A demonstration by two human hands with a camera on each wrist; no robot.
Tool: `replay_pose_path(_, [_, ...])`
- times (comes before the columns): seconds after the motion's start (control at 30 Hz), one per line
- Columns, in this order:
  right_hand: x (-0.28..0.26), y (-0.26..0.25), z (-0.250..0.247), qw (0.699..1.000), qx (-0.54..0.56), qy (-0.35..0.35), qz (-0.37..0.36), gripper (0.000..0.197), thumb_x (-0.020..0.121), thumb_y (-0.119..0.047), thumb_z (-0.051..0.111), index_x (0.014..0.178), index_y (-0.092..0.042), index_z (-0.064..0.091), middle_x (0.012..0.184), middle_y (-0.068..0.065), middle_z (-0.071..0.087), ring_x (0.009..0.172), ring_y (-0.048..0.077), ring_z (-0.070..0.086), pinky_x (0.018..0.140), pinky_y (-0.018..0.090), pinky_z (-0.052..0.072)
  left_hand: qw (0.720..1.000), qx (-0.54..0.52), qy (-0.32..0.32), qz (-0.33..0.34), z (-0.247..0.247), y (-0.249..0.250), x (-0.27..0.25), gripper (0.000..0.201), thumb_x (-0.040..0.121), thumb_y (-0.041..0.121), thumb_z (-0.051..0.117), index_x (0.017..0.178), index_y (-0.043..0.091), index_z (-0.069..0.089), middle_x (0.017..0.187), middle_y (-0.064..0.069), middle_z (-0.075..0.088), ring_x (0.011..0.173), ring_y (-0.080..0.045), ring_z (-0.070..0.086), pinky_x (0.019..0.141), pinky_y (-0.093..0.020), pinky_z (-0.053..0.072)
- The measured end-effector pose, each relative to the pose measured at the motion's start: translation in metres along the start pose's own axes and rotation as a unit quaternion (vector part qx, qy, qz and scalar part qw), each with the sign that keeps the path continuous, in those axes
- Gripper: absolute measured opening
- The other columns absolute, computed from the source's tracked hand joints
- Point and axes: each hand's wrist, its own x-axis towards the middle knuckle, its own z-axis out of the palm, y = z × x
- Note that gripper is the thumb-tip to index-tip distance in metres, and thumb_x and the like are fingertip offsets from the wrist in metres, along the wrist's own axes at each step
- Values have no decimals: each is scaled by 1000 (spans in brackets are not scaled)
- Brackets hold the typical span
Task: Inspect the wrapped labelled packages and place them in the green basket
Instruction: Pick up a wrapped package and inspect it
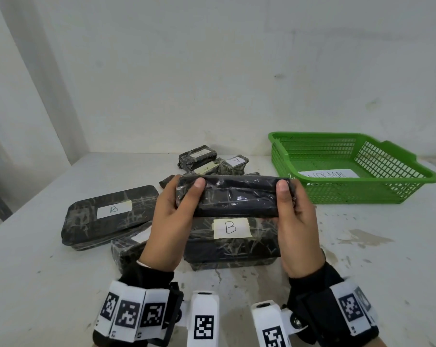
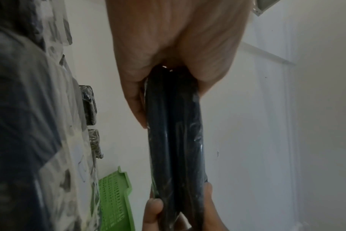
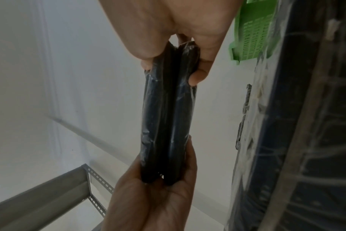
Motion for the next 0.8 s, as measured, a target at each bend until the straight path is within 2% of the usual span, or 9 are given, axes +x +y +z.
replay_pose_path(0.07, [-1, 1, 0, 999, 25, -11, 20, 36, 95, -47, 49, 103, -15, 61, 100, 3, 71, 97, 17, 69, 85, 29, 53, 999, 22, 21, 13, -1, -3, 1, 43, 86, 47, 68, 114, 15, 66, 115, -10, 72, 111, -28, 67, 101, -56, 47])
replay_pose_path(0.17, [-2, 1, 1, 996, 39, -15, 80, 78, 82, -69, 60, 133, -11, 52, 130, 7, 63, 122, 23, 60, 105, 47, 46, 999, 28, 29, 25, -2, -5, 1, 45, 86, 47, 69, 115, 13, 66, 115, -10, 72, 112, -28, 67, 102, -57, 47])
replay_pose_path(0.23, [-1, 3, 1, 997, 23, 3, 74, 90, 73, -74, 66, 138, -13, 49, 136, 6, 60, 127, 24, 56, 108, 50, 43, 999, 20, 24, 23, -3, -5, 1, 51, 82, 49, 73, 116, 13, 65, 116, -11, 72, 112, -28, 66, 103, -56, 46])
replay_pose_path(0.33, [-1, 4, 1, 997, -9, 17, 77, 97, 68, -79, 67, 139, -16, 49, 143, 5, 54, 132, 24, 52, 106, 51, 45, 1000, 0, 3, -1, -2, -2, 0, 80, 72, 62, 74, 130, 10, 57, 124, -11, 68, 119, -28, 63, 106, -56, 43])
replay_pose_path(0.4, [-2, 3, 3, 997, -12, 20, 74, 91, 71, -76, 68, 137, -15, 51, 139, 5, 57, 127, 21, 56, 103, 48, 48, 1000, 16, 0, 1, -3, -4, 1, 78, 70, 58, 79, 127, 10, 58, 122, -11, 69, 116, -29, 65, 104, -56, 45])
replay_pose_path(0.47, [-2, 1, 3, 998, -7, 16, 56, 61, 82, -58, 67, 124, -13, 60, 121, 0, 69, 114, 16, 64, 99, 42, 50, 999, 35, 9, 9, -5, -6, 1, 54, 76, 38, 79, 118, 9, 62, 113, -10, 73, 109, -29, 68, 101, -54, 49])
replay_pose_path(0.53, [-5, -4, 5, 998, 8, -5, 55, 43, 86, -52, 67, 112, -18, 64, 109, -2, 73, 105, 15, 68, 95, 43, 52, 999, 39, 17, 11, -7, -9, 2, 45, 80, 26, 79, 117, 7, 62, 112, -11, 73, 108, -28, 69, 101, -53, 49])
replay_pose_path(0.67, [-9, -7, 5, 996, 32, -24, 75, 68, 70, -60, 78, 124, -23, 59, 121, -5, 69, 116, 12, 63, 105, 40, 46, 999, 27, 23, 13, -7, -8, 2, 38, 85, 18, 70, 119, 4, 61, 110, -11, 73, 105, -27, 70, 100, -52, 51])
replay_pose_path(0.8, [-7, -3, 3, 998, 11, -9, 60, 51, 76, -36, 82, 118, -14, 63, 112, 0, 73, 108, 17, 68, 101, 48, 50, 999, 33, -2, 11, -2, -4, -1, 49, 74, 36, 83, 111, 10, 65, 107, -9, 74, 103, -25, 71, 97, -50, 52])
